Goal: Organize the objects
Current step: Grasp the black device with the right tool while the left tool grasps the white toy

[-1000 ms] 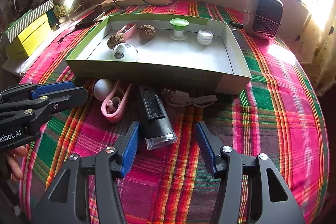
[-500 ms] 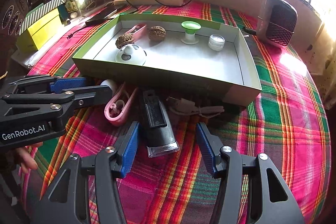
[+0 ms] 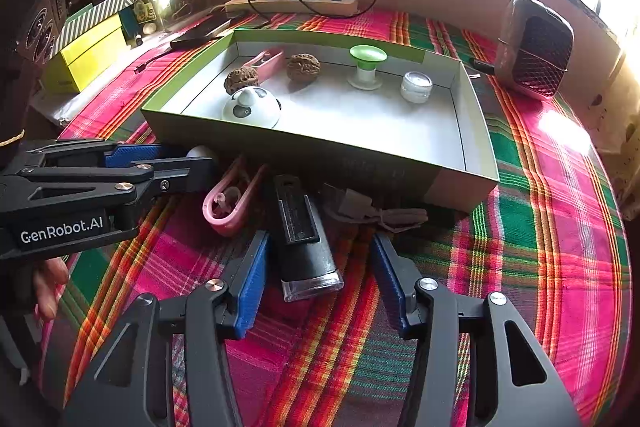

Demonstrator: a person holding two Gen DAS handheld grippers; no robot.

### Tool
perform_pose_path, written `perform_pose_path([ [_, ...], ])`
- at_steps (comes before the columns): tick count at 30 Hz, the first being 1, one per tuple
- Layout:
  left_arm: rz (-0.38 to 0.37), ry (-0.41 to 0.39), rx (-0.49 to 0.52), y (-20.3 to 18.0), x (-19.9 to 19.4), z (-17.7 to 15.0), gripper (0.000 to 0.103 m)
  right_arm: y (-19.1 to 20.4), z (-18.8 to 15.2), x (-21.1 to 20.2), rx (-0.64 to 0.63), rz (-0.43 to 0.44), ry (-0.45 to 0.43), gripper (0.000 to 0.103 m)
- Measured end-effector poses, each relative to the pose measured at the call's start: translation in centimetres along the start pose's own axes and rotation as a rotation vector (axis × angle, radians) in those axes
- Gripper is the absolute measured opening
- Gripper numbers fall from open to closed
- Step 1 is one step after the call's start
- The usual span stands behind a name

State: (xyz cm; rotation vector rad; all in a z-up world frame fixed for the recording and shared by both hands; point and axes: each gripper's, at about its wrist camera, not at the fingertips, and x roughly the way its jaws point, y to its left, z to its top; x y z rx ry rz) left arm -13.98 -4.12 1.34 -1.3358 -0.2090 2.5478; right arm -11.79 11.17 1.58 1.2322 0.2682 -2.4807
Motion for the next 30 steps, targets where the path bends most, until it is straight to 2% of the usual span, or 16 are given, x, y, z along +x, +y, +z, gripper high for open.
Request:
perform_pose_path([
  [8, 0.032, -0.007, -0.008, -0.25, 0.13, 0.08, 0.035, 0.23, -0.02, -0.08, -0.019, 0.016, -0.01, 0.037],
  [11, 0.051, -0.01, -0.011, -0.2, 0.1, 0.04, 0.029, 0.16, -0.03, -0.1, -0.018, 0.019, -0.016, 0.034],
  [15, 0.051, -0.014, -0.018, -0.13, 0.04, -0.06, 0.029, 0.11, -0.14, -0.2, -0.021, 0.021, -0.019, 0.029],
  [30, 0.081, -0.026, -0.013, -0.32, -0.14, -0.46, 0.029, 0.11, -0.32, -0.33, -0.026, 0.023, -0.025, 0.029],
])
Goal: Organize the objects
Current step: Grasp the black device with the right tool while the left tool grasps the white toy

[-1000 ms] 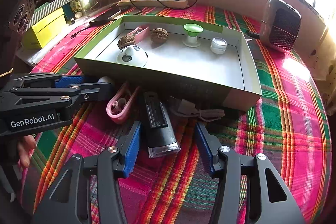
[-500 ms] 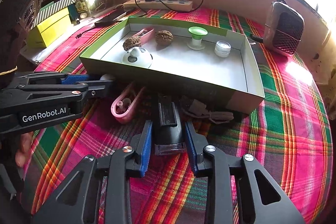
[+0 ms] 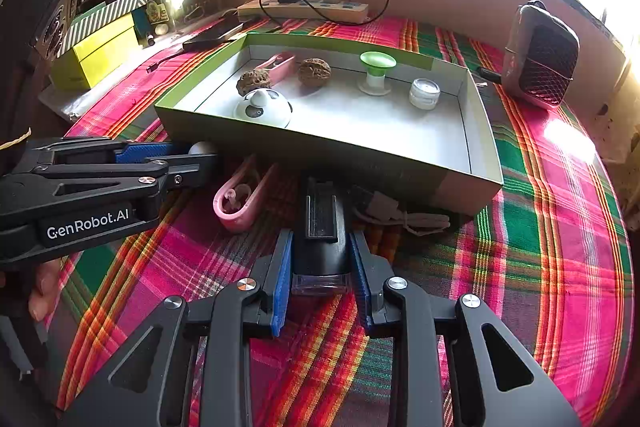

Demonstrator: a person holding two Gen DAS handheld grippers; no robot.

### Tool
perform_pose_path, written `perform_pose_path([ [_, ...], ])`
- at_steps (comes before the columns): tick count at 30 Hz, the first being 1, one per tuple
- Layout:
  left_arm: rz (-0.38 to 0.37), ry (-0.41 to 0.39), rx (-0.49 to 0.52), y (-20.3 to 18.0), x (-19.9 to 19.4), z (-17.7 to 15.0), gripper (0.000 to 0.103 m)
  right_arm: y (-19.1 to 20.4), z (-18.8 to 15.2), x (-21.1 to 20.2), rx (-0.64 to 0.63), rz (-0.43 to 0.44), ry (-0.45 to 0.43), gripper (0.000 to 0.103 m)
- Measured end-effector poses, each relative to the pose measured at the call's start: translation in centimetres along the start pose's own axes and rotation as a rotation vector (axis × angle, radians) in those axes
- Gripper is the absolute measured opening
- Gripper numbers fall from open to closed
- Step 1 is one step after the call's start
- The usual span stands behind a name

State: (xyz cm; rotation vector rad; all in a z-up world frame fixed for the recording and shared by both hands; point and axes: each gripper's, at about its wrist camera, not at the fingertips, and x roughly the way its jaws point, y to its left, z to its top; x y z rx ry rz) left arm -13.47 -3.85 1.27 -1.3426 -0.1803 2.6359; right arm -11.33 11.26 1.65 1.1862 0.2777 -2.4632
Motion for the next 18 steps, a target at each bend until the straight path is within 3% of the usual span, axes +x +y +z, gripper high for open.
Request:
perform_pose_path([
  [18, 0.02, -0.018, 0.013, -0.13, -0.97, -0.42, 0.029, 0.12, 0.11, -0.6, 0.004, 0.036, -0.02, 0.028],
])
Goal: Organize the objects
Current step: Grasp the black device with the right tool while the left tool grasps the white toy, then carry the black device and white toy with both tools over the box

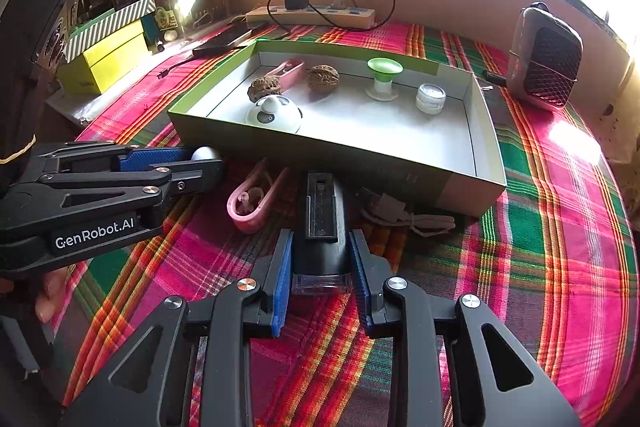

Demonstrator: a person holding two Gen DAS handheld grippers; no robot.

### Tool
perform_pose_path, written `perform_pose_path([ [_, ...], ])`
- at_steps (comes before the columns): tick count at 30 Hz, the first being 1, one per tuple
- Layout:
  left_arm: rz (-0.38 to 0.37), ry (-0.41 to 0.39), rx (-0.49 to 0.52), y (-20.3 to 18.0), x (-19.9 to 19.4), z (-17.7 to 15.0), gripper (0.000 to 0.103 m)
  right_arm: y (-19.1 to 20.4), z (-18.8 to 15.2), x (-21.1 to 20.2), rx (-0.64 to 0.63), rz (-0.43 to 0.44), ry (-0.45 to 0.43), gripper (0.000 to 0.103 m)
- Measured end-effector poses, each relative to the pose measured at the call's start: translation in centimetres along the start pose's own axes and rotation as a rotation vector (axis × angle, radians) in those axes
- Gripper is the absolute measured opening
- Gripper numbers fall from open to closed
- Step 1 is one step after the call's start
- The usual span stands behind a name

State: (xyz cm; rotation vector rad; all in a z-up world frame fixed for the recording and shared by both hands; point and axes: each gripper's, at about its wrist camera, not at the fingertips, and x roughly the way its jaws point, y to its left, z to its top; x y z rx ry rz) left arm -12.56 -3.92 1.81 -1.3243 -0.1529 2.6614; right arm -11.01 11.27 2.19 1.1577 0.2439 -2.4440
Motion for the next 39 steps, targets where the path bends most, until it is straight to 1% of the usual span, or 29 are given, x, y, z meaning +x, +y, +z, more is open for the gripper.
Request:
perform_pose_path([
  [5, 0.002, -0.02, 0.008, -0.1, -0.9, 0.2, 0.029, 0.0, 0.1, -0.6, 0.007, 0.017, -0.013, 0.028],
  [12, -0.014, -0.041, 0.012, -0.4, -2.0, 0.7, 0.029, -0.1, 0.5, -1.8, 0.015, 0.034, -0.039, 0.028],
  [19, -0.038, -0.053, 0.016, -0.9, -2.4, 1.8, 0.029, -0.8, 1.3, -2.6, 0.034, 0.011, -0.054, 0.028],
  [26, -0.063, -0.063, 0.032, -1.9, -1.8, 3.8, 0.029, -2.7, 2.8, -3.2, 0.068, -0.029, -0.077, 0.028],
  [34, -0.081, -0.057, 0.056, -3.3, -0.2, 6.0, 0.029, -5.1, 4.9, -2.1, 0.114, -0.075, -0.057, 0.028],
  [39, -0.082, -0.041, 0.063, -3.7, 1.3, 7.2, 0.029, -6.4, 5.9, -0.8, 0.136, -0.08, -0.035, 0.028],
])
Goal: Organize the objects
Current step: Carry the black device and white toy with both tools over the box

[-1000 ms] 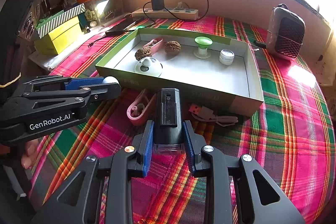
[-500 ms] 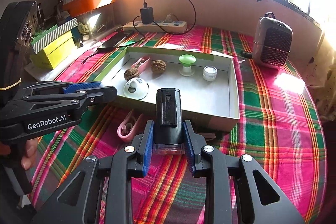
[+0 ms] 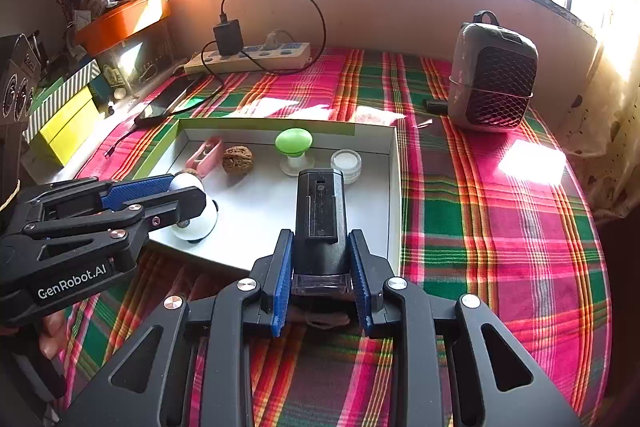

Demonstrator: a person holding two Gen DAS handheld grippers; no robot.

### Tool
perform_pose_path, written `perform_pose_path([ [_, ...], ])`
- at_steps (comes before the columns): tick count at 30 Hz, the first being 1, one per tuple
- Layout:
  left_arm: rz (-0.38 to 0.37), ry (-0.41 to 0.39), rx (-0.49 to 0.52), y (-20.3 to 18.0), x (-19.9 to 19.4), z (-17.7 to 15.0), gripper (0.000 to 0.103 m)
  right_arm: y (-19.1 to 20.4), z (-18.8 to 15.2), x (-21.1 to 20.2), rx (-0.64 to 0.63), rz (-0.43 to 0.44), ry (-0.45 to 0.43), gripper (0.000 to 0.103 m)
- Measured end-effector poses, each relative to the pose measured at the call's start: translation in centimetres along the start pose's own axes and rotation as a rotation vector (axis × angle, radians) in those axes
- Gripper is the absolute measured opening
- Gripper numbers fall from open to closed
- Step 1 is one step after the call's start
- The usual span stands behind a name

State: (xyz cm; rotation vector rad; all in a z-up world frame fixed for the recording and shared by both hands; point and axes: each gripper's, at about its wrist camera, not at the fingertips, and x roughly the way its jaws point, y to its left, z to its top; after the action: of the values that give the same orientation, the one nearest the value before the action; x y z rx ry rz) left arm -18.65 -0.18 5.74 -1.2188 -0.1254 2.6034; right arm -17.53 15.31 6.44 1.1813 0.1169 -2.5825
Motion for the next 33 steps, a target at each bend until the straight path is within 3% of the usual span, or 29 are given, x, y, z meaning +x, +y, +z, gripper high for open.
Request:
perform_pose_path([
  [15, 0.039, 0.066, 0.012, 0.5, 4.6, 1.7, 0.029, -0.7, 1.4, 4.7, 0.002, 0.006, 0.08, 0.028],
  [33, 0.076, 0.094, 0.01, 0.9, 6.8, 2.1, 0.029, -0.9, 2.1, 6.7, -0.011, -0.004, 0.103, 0.028],
])
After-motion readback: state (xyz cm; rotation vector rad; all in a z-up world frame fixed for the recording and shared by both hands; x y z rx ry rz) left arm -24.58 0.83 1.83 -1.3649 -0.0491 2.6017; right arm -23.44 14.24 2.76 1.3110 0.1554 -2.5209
